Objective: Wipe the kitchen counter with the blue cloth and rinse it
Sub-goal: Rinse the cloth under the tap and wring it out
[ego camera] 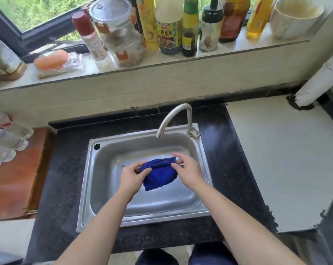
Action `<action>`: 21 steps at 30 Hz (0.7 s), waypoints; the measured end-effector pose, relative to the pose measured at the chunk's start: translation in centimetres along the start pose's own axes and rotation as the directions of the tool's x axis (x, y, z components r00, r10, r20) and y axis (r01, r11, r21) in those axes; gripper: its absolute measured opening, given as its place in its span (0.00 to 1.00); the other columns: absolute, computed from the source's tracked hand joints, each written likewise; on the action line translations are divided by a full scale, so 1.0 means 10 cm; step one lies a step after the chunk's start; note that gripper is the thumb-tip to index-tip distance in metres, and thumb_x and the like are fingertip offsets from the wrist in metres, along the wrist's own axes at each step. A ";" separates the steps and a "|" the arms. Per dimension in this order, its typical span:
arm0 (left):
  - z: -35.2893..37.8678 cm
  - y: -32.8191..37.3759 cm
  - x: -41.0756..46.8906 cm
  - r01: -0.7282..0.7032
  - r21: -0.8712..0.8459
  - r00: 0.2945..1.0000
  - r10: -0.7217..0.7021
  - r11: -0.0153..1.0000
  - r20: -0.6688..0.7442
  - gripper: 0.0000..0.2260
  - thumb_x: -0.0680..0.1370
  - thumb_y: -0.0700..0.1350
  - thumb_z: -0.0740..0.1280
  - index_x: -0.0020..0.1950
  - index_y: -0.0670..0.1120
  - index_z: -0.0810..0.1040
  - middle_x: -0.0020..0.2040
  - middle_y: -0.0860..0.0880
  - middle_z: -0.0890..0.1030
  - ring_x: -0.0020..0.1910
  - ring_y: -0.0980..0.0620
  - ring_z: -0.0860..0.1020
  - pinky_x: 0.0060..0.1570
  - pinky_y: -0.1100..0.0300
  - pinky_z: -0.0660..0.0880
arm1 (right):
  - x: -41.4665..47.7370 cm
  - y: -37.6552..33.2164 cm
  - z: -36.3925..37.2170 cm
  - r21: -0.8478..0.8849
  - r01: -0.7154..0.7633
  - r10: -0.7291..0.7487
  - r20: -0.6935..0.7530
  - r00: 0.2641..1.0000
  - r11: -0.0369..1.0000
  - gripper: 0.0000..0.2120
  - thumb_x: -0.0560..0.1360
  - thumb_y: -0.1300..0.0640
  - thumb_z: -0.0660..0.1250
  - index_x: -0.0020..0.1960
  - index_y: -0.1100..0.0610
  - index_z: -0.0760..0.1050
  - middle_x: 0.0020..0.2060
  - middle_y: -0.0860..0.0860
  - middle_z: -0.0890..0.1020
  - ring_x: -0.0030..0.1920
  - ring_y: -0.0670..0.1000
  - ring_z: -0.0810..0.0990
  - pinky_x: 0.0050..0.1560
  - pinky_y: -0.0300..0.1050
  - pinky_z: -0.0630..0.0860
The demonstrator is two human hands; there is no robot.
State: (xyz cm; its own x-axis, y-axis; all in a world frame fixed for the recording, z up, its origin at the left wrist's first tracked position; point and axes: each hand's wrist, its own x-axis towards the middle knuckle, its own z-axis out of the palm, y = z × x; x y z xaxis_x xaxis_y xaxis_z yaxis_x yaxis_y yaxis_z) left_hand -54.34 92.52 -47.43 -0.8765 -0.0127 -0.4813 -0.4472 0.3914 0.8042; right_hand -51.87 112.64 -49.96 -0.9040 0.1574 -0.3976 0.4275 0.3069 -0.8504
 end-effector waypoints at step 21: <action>-0.37 -0.85 0.51 -0.370 0.675 0.928 0.219 0.639 0.301 0.14 0.82 0.56 0.62 0.51 0.53 0.85 0.44 0.51 0.76 0.45 0.47 0.77 0.37 0.57 0.66 | -0.17 0.24 0.44 -0.251 0.001 -0.050 -0.188 0.981 0.968 0.10 0.78 0.54 0.69 0.56 0.43 0.84 0.44 0.41 0.81 0.44 0.47 0.81 0.51 0.43 0.77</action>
State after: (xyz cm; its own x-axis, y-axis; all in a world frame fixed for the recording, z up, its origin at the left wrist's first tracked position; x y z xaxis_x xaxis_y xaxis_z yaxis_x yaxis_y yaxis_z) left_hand -55.64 85.75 -55.42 -0.8579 0.3508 -0.3753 0.1583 0.8755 0.4565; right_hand -49.38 109.02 -52.90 -0.9057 0.3157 -0.2829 0.4160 0.5330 -0.7368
